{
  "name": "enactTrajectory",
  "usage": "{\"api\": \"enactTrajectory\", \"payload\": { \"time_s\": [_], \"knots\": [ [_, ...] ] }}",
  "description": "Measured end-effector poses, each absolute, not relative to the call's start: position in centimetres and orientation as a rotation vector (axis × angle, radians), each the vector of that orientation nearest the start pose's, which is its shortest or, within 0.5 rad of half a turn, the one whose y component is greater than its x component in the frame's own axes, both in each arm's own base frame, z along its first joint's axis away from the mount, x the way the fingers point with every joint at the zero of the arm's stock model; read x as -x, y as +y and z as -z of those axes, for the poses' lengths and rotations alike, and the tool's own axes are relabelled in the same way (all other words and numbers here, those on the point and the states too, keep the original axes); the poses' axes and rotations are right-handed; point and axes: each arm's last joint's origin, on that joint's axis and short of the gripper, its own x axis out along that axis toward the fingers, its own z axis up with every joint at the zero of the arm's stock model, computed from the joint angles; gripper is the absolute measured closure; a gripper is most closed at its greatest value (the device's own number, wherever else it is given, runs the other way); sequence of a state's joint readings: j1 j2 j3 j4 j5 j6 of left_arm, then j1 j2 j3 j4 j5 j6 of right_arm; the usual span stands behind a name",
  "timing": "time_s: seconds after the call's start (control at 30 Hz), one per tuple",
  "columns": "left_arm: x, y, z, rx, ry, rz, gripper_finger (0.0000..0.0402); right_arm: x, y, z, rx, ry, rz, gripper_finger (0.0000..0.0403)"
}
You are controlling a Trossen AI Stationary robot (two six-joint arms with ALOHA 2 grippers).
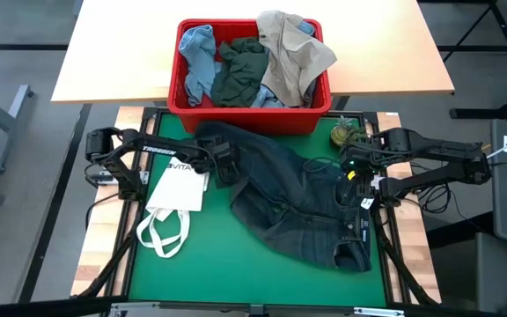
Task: Fold laundry
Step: Remove the dark blue pants from the laundry bin
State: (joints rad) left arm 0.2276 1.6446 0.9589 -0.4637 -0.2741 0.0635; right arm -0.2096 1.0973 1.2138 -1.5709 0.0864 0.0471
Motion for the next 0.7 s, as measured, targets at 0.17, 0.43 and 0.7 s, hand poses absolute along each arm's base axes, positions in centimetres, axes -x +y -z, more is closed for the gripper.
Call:
{"api": "enactTrajectory", "payload": {
  "time_s": [0.17,0.43,0.7],
  "knots": [
    [-28.8,7.4,-15.9,-0.123,1.226,-0.360,0.0297,-14.3,-3.3,-33.1,-0.128,1.451,0.276,0.0391],
    [-27.9,7.4,-14.4,-0.151,1.237,-0.352,0.0297,-14.3,-3.3,-33.1,-0.127,1.450,0.276,0.0391],
    [-27.5,7.3,-13.6,-0.171,1.222,-0.341,0.0299,-14.3,-3.3,-33.1,-0.127,1.450,0.277,0.0391]
  ]
}}
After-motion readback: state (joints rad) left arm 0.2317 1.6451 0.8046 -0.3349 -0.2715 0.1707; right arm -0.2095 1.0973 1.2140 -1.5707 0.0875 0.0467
